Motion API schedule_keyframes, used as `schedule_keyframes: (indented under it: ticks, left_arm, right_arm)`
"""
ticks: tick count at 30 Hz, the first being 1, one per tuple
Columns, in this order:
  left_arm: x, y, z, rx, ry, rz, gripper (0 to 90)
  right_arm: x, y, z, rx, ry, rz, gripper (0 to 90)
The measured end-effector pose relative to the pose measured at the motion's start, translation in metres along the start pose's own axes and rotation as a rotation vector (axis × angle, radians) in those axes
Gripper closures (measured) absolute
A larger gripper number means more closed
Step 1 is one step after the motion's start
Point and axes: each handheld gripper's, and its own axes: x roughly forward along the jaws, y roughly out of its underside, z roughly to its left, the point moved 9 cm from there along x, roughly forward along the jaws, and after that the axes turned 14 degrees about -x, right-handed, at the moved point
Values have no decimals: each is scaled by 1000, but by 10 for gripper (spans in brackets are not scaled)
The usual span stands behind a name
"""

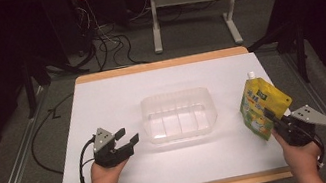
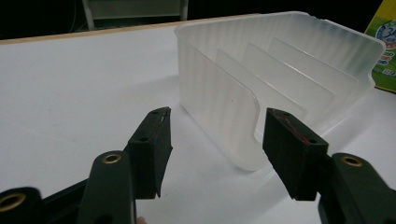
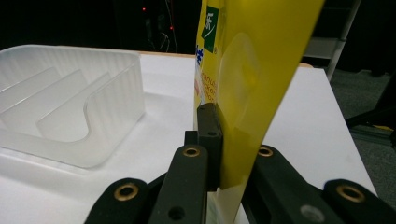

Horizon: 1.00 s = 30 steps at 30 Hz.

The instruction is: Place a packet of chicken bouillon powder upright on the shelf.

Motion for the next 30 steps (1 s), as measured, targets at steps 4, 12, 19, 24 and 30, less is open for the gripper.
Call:
schedule_keyframes:
  ticks: [4, 12, 19, 24, 30]
  left_arm:
    - [1, 0, 1, -11, -8, 0, 429]
    - [1, 0, 2, -15, -11, 2, 435]
    - [1, 0, 2, -12, -11, 4, 434]
    - [0, 0, 2, -16, -9, -2, 433]
    - [0, -1, 4, -18, -10, -4, 432]
  right_arm:
    - [-2, -2, -1, 1, 5, -12, 900]
    - [-5, -7, -2, 8, 8, -31, 900]
    - [-1, -5, 4, 6, -19, -18, 900]
    - [-1, -5, 6, -4, -21, 7, 890]
    - [-5, -8, 4, -7, -25, 42, 876]
